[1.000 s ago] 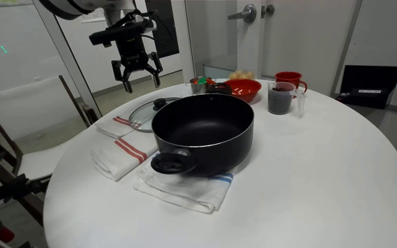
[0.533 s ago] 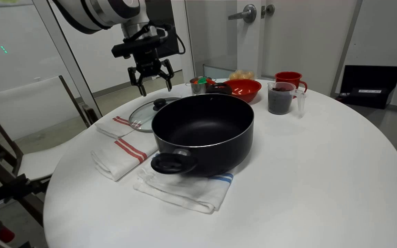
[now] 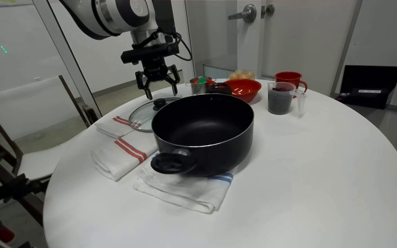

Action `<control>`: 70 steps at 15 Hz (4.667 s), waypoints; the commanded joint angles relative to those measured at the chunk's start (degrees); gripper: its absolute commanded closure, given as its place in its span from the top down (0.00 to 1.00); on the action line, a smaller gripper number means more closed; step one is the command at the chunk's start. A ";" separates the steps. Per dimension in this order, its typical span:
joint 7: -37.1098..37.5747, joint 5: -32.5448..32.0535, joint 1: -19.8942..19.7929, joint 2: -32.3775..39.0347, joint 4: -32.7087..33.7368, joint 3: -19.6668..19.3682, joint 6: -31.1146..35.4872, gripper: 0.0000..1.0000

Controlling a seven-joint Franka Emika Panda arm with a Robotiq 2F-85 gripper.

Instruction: Put the lid on the black pot

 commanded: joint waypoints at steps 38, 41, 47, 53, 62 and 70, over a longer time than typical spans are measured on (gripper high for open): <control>-2.02 6.71 -2.23 -10.86 -8.09 2.21 -0.05 0.26; -1.86 6.64 -1.87 -14.60 -10.56 2.29 0.17 0.26; -0.82 6.74 -2.17 -21.08 -14.84 1.33 0.46 0.26; 2.41 6.60 -4.00 -23.84 -17.33 -2.45 0.63 0.26; 6.80 7.68 -9.81 -22.80 -17.80 -8.15 0.25 0.26; 7.78 12.93 -14.34 -22.20 -18.52 -8.58 0.33 0.26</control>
